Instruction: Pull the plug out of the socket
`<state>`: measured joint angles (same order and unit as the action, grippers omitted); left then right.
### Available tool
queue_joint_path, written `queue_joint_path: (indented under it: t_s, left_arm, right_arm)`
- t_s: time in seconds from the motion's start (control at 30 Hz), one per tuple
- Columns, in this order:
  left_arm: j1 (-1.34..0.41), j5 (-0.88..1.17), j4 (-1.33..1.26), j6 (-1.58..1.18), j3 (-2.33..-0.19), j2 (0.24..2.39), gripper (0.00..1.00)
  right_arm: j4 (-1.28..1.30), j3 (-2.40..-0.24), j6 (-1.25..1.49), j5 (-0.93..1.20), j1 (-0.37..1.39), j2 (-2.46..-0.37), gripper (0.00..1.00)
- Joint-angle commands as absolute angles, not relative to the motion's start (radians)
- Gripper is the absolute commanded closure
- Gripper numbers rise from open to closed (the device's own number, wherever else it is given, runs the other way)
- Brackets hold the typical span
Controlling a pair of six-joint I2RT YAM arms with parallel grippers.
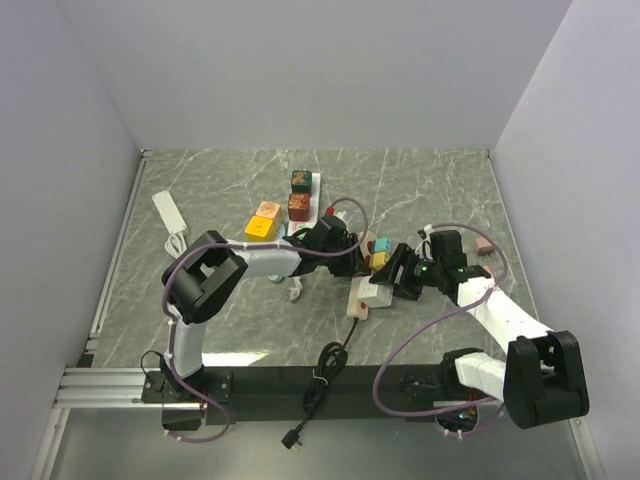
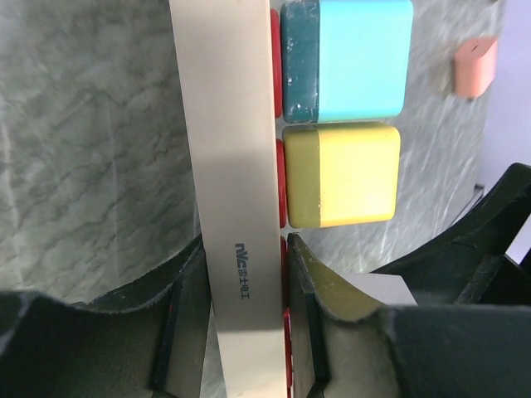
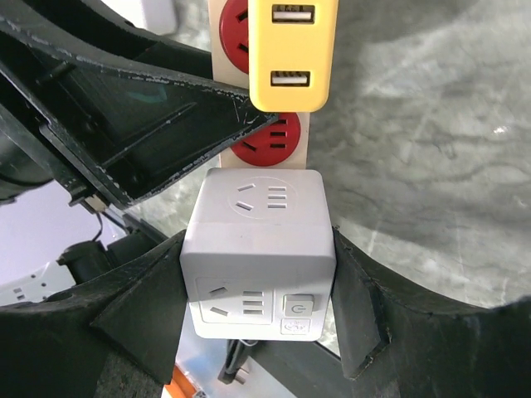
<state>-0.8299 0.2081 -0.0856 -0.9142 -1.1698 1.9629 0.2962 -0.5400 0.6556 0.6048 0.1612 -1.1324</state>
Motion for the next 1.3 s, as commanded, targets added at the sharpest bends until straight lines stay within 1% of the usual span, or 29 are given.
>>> queue_joint_path:
  t_s: [0.0,0.17,0.27,0.3,0.4,0.47,0.57,0.6,0.7,0.73,0.77,0.8,0.83,0.93,1.0,1.13,1.17,1.2,1.27]
  left_arm:
    - [-0.762,0.041,0.179,-0.744,-1.172,2.029,1.00]
    - [-0.762,0.048,0.187,-0.736,-1.187,2.028,1.00]
    - [-0.762,0.061,0.183,-0.738,-1.172,2.008,1.00]
    - [-0.762,0.064,0.180,-0.741,-1.161,2.002,1.00]
    - [-0.764,0.083,0.169,-0.750,-1.143,1.988,0.99]
    - [-0.767,0.103,0.163,-0.759,-1.135,1.988,0.99]
    - [-0.779,0.118,0.149,-0.778,-1.131,1.997,0.93]
    - [-0.790,0.124,0.134,-0.784,-1.129,1.999,0.88]
    - [-0.814,0.133,0.130,-0.802,-1.135,2.019,0.82]
    - [-0.819,0.135,0.130,-0.808,-1.137,2.031,0.83]
    - [-0.822,0.132,0.130,-0.810,-1.138,2.037,0.89]
    - [-0.825,0.127,0.132,-0.813,-1.140,2.048,0.99]
    - [-0.825,0.123,0.140,-0.808,-1.137,2.052,0.99]
    - [-0.824,0.074,0.146,-0.785,-1.114,2.051,1.00]
    - [-0.813,0.037,0.158,-0.773,-1.086,2.040,1.00]
    - [-0.790,0.005,0.175,-0.761,-1.052,2.034,1.00]
    - [-0.787,0.003,0.181,-0.758,-1.048,2.036,1.00]
    - [-0.781,0.003,0.183,-0.753,-1.045,2.034,1.00]
    - [-0.778,0.003,0.179,-0.749,-1.040,2.031,1.00]
  right_arm:
    - [0.333,-0.535,0.614,0.558,0.137,-1.080,1.00]
    - [0.287,-0.597,0.646,0.543,0.133,-1.143,1.00]
    - [0.238,-0.672,0.666,0.557,0.133,-1.256,1.00]
    - [0.218,-0.689,0.669,0.577,0.133,-1.326,1.00]
    - [0.207,-0.765,0.652,0.639,0.135,-1.446,1.00]
    - [0.206,-0.791,0.631,0.649,0.138,-1.477,1.00]
    - [0.204,-0.793,0.606,0.661,0.138,-1.500,1.00]
    - [0.192,-0.789,0.603,0.667,0.140,-1.511,1.00]
    - [0.158,-0.773,0.610,0.695,0.153,-1.557,1.00]
    - [0.152,-0.776,0.617,0.710,0.155,-1.572,1.00]
    - [0.144,-0.778,0.617,0.715,0.167,-1.586,1.00]
    - [0.143,-0.785,0.612,0.721,0.167,-1.603,1.00]
    - [0.149,-0.790,0.606,0.724,0.167,-1.609,1.00]
    - [0.192,-0.795,0.578,0.719,0.126,-1.563,1.00]
    - [0.227,-0.782,0.572,0.712,0.076,-1.481,1.00]
    - [0.221,-0.715,0.630,0.669,0.061,-1.330,1.00]
    - [0.222,-0.704,0.638,0.645,0.061,-1.257,1.00]
    - [0.227,-0.692,0.641,0.591,0.061,-1.220,1.00]
    - [0.262,-0.689,0.646,0.557,0.058,-1.148,1.00]
